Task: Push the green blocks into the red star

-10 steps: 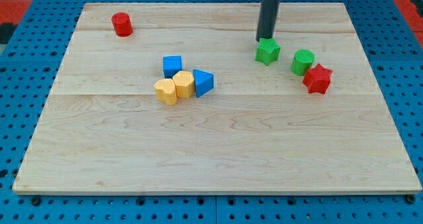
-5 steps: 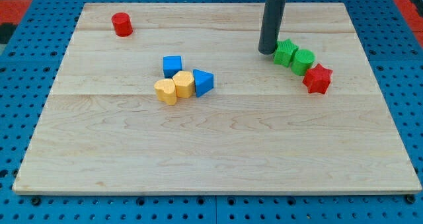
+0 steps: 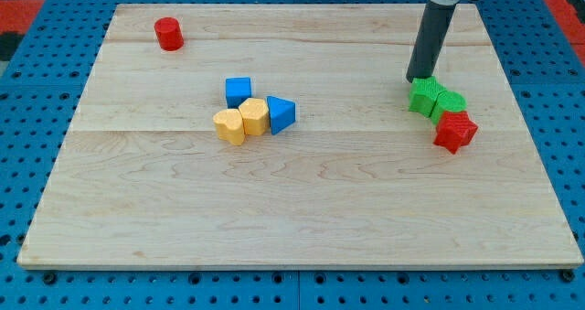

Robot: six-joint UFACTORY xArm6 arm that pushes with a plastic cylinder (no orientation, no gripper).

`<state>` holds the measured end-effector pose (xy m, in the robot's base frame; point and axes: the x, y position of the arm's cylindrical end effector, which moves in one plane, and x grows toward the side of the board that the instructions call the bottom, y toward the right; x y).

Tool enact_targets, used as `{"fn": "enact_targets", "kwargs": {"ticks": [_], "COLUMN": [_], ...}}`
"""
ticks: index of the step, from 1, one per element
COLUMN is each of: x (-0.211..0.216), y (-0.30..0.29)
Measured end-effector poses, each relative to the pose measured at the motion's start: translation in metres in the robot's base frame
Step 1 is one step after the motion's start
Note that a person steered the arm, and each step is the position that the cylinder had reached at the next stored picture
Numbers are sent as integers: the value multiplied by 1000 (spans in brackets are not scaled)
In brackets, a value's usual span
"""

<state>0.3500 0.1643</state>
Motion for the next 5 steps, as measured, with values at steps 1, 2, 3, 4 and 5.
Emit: {"fn": "enact_targets", "kwargs": {"ticks": [1, 2, 3, 4, 5], "x": [-39, -75, -56, -19, -22], "y": [-32, -104, -192, -277, -367]}}
